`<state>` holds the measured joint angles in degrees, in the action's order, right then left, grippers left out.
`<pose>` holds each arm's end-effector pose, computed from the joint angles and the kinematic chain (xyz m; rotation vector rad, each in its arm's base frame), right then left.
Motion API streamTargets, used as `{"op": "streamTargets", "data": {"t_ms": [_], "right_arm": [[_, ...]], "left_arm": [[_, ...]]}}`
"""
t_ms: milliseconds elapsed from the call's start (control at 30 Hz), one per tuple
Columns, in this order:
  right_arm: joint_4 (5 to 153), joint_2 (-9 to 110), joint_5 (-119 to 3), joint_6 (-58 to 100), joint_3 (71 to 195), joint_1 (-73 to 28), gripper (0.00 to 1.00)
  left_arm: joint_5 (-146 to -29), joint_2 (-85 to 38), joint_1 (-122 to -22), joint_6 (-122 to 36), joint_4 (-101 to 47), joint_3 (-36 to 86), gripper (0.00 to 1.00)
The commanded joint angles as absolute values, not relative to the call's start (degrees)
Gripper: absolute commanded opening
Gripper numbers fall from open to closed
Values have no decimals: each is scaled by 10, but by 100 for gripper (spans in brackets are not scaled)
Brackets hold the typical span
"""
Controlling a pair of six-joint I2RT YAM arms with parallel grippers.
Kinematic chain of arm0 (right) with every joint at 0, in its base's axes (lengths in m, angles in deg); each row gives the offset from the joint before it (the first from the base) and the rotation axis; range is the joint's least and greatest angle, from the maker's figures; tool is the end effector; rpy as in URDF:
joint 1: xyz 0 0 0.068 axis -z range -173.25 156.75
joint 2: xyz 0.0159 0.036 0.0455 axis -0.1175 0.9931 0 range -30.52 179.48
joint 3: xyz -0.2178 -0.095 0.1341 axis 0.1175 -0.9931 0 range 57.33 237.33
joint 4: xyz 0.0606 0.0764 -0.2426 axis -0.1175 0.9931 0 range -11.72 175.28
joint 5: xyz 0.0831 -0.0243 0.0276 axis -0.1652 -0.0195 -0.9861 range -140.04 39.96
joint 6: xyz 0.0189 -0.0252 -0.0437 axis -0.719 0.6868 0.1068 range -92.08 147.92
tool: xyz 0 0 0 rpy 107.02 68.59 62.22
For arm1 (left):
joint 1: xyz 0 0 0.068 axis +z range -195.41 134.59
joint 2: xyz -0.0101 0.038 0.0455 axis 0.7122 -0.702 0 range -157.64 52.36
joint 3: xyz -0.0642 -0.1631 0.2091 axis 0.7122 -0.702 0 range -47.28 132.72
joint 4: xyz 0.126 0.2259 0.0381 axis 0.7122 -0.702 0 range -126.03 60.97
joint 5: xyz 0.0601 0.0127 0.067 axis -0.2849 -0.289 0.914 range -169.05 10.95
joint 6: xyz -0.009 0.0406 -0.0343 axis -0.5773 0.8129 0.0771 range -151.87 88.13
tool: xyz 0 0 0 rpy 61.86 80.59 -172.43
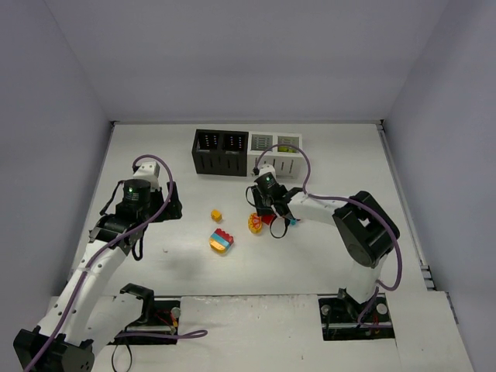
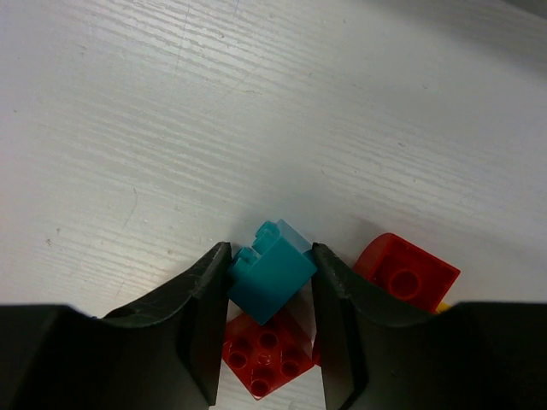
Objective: Sort the legos into containers by color
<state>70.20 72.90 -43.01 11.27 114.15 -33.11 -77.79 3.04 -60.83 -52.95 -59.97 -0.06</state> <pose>0.2935 0.2394 0.1655 -0.3901 2.2333 0.3945 0.1802 -0.0488 0.3050 -0.1201 2.1644 -0.3455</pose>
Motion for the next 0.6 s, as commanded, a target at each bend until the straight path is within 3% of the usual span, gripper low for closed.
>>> {"op": "streamTargets", "data": {"t_ms": [0,67,333,567], "right_arm": [[683,705,-425,111,1149,-336,9],[683,692,-420,121,1167,-337,0],[686,641,-388,179,1305,-311,0],[691,710,-406,220,1447,-258,5]], "left_arm": [[-783,26,-612,-522,-570,11,87],[-783,26,-611,-522,-570,11,87],[-784,26,-611,-522,-570,10,87],[-784,28,-612,-522,-571,11,87]]}}
